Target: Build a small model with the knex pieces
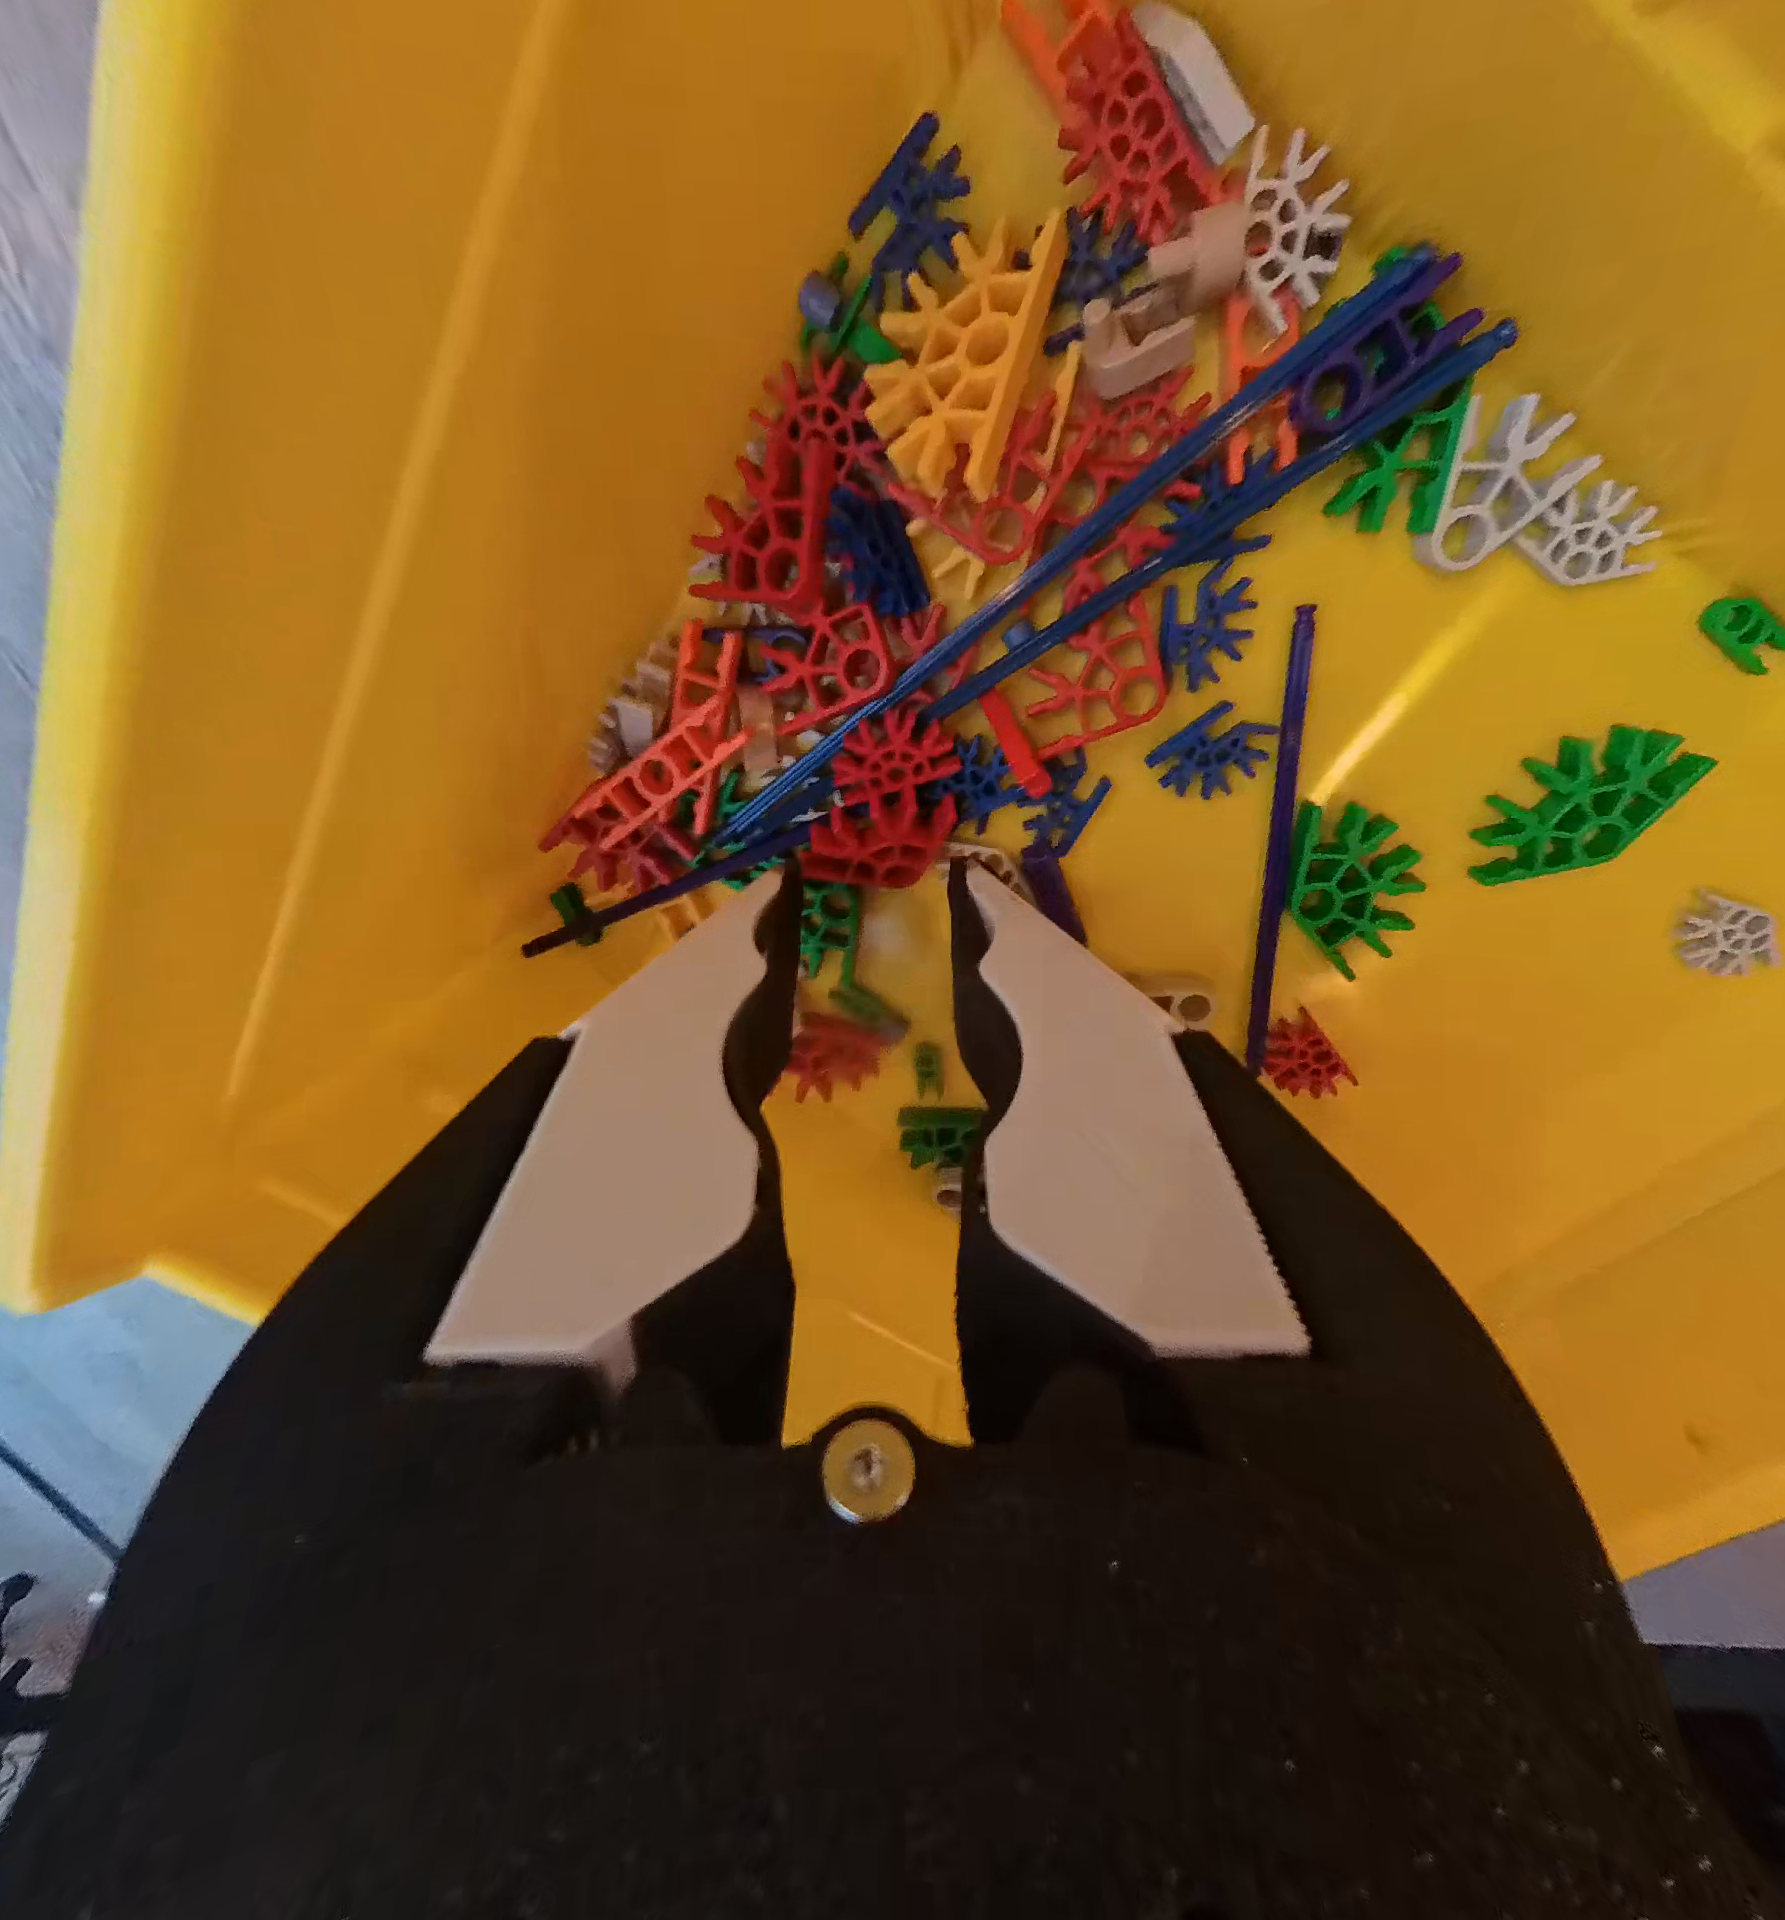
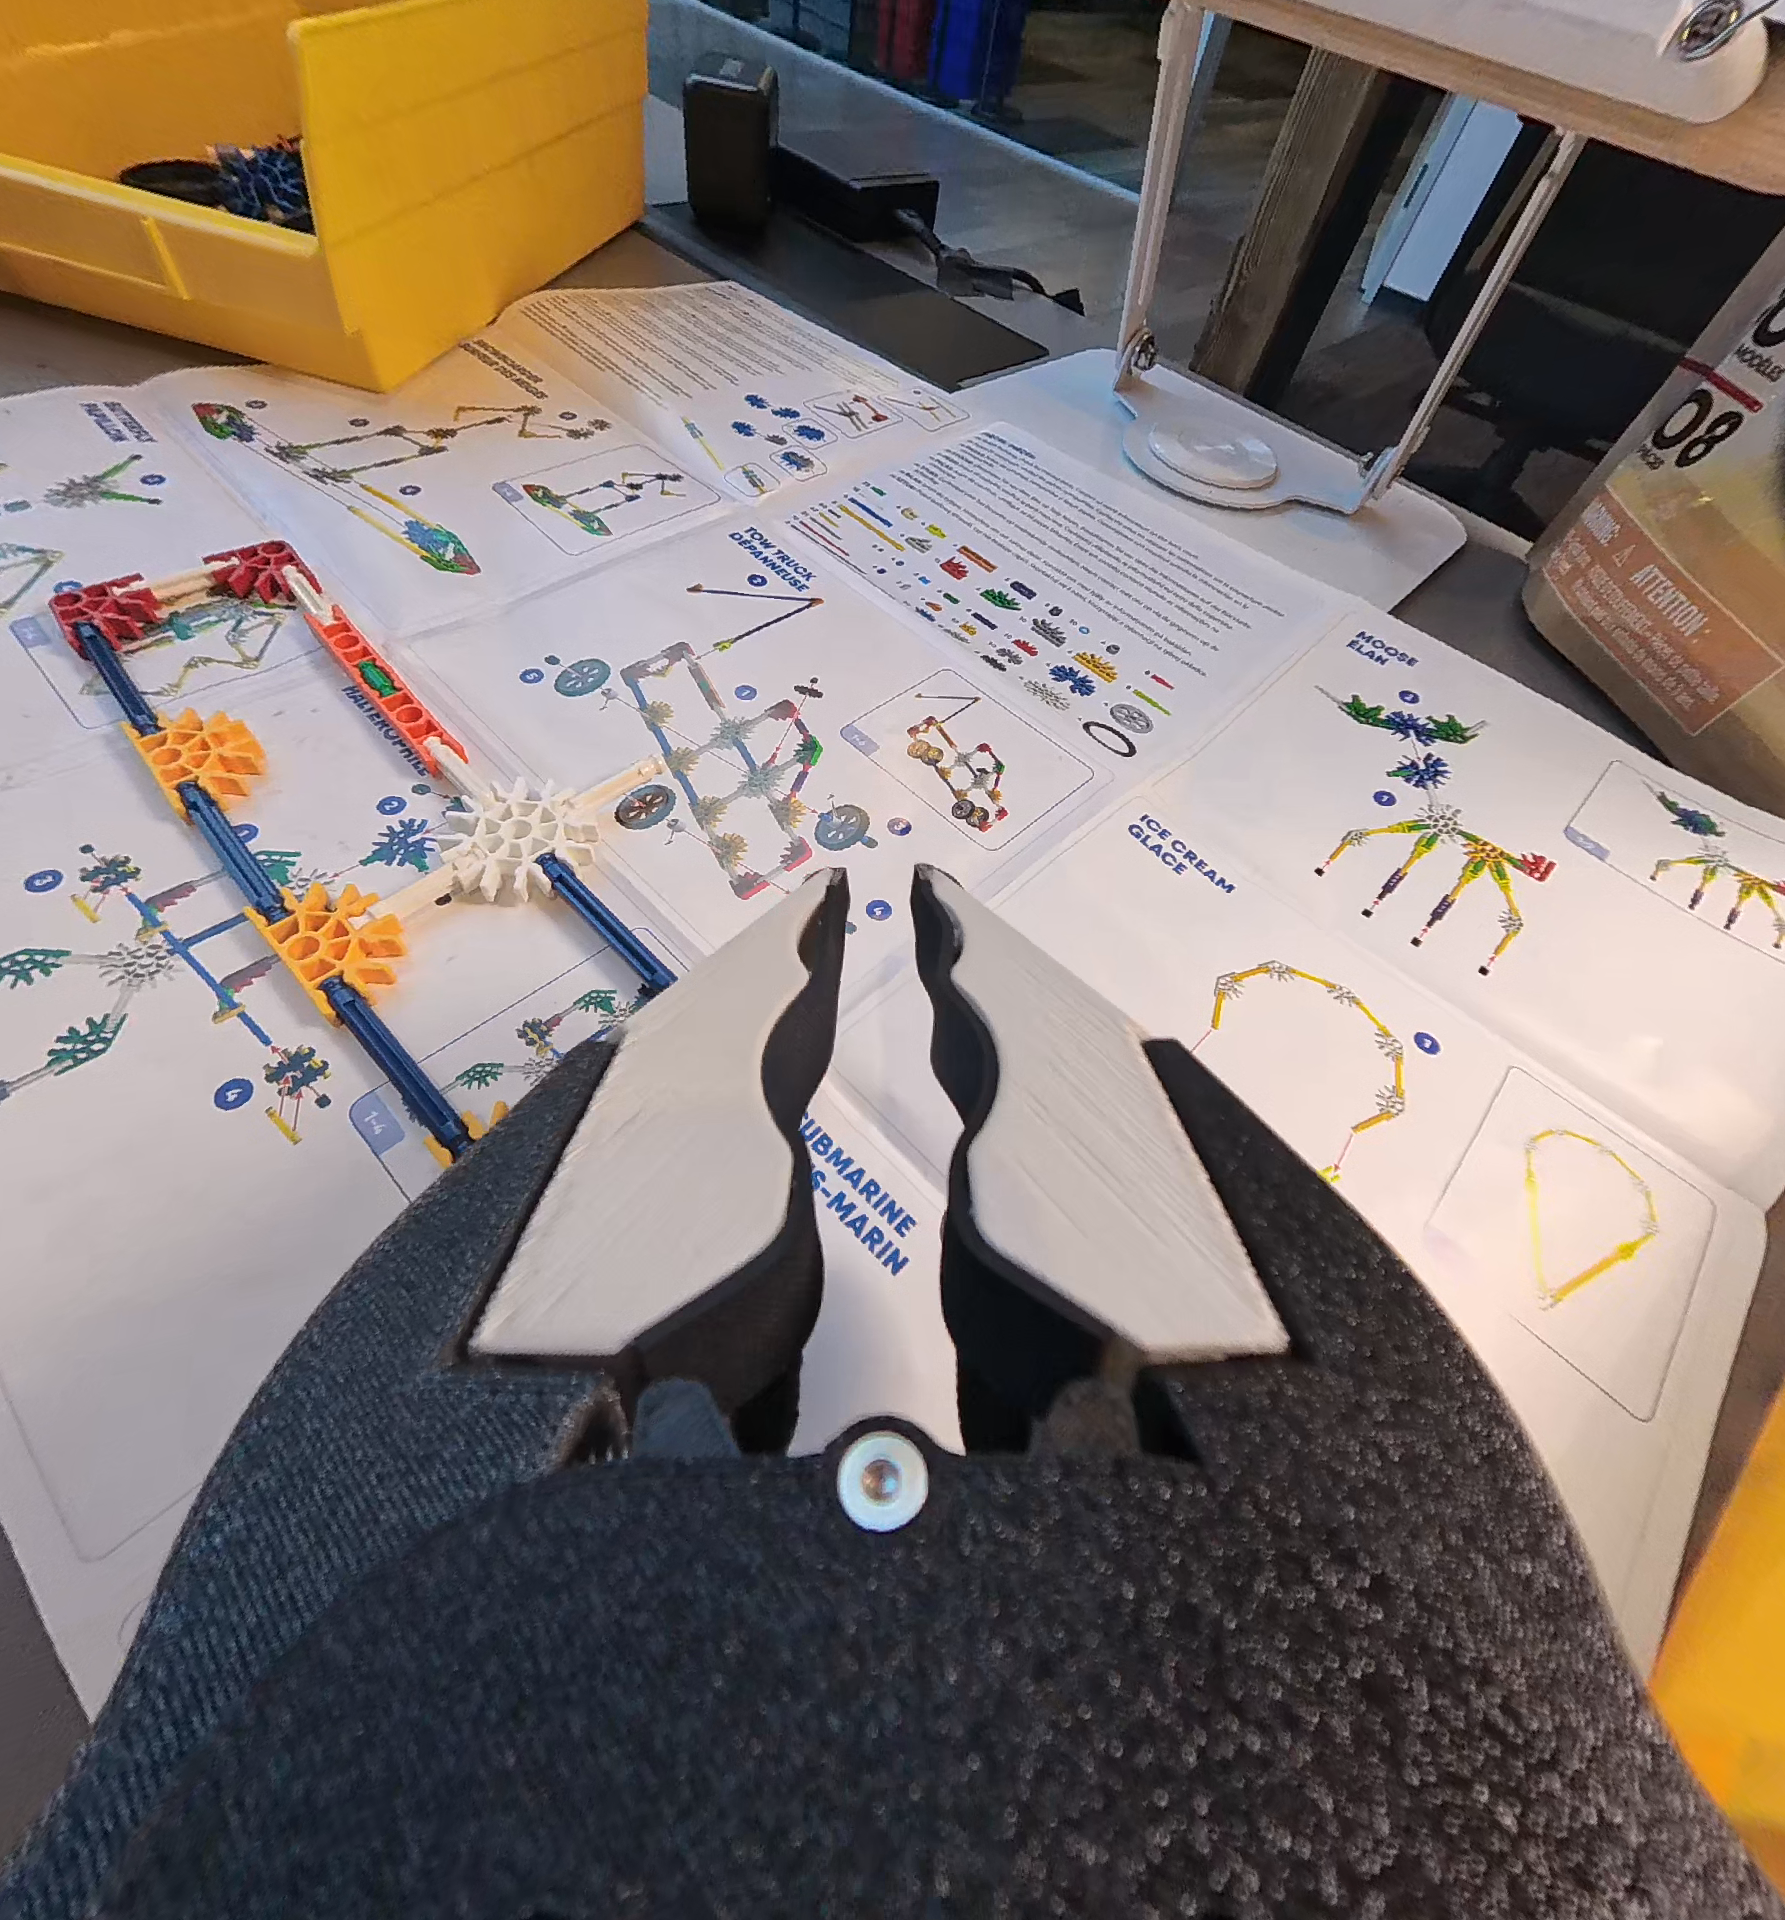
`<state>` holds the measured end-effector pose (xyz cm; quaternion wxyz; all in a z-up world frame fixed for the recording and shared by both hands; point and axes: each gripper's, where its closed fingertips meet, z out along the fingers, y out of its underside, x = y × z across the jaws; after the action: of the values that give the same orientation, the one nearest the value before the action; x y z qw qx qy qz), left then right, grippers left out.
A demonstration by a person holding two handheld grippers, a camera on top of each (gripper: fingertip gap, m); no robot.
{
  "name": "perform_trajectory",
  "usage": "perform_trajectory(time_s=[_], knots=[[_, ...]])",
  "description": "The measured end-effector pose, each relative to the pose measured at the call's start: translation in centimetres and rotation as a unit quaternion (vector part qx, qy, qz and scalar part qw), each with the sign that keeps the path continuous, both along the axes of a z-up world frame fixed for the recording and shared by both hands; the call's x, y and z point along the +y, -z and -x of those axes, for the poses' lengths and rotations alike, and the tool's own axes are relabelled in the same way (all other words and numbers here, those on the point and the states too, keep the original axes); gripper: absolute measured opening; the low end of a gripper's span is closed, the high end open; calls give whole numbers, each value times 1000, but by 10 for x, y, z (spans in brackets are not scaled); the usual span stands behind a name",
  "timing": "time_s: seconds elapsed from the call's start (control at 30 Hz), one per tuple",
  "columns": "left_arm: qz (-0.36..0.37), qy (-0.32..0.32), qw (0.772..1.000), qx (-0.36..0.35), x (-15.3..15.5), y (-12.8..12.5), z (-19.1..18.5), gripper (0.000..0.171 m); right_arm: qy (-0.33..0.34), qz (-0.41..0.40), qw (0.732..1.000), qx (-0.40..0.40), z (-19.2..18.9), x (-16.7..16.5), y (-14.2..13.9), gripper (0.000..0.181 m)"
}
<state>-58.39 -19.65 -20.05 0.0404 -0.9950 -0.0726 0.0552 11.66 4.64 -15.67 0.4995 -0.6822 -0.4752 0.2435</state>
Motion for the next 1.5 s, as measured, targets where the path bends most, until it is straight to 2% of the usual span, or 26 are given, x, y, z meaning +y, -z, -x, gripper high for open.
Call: perform_trajectory(time_s=[0.23, 0.37, 0.47, 0.57, 0.67, 0.77, 0.83, 0.9, 0.97, 1.03, 1.1, 1.17, 1.27, 1.37, 1.43, 1.5], knots=[[11, 7, 1000, 2, 4, 6, 1, 25, 3, 5, 1000, -1, 0, 2, 1, 12], [12, 11, 1000, 14, -1, -5, 1, 25, 0, 3, 1000, 3, 0, 1, 0, 12], [-35, 25, 999, 27, 7, -34, -7, 25, -2, -4, 1000, 6, 0, -1, -3, 12], [-161, 68, 984, 23, 39, -84, -47, 25, 0, -22, 1000, 7, 1, -2, -9, 16], [-309, 171, 935, -23, 76, -139, -143, 25, -9, -46, 999, 13, 9, -9, -19, 20], [-429, 266, 856, -116, 99, -174, -274, 25, -41, -69, 996, 32, 27, -27, -34, 24], [-480, 304, 796, -209, 107, -182, -364, 25, -81, -83, 992, 50, 46, -47, -47, 24], [-502, 327, 743, -297, 111, -180, -442, 25, -139, -101, 984, 58, 67, -73, -61, 23], [-506, 331, 698, -384, 118, -176, -504, 25, -187, -122, 973, 59, 85, -95, -77, 20], [-501, 320, 662, -456, 129, -173, -548, 25, -209, -155, 964, 58, 100, -107, -92, 20], [-486, 302, 632, -523, 139, -172, -577, 24, -202, -199, 958, 50, 111, -106, -103, 20], [-479, 278, 607, -571, 150, -175, -590, 24, -180, -238, 954, 40, 117, -96, -108, 20], [-475, 240, 591, -606, 160, -174, -590, 24, -161, -256, 952, 49, 119, -84, -110, 11], [-475, 215, 597, -610, 164, -162, -583, 24, -136, -255, 954, 77, 119, -73, -111, 12], [-467, 190, 593, -628, 165, -155, -579, 24, -144, -239, 957, 72, 126, -71, -105, 18], [-457, 172, 592, -641, 167, -147, -578, 23, -149, -249, 955, 65, 133, -72, -100, 16]])
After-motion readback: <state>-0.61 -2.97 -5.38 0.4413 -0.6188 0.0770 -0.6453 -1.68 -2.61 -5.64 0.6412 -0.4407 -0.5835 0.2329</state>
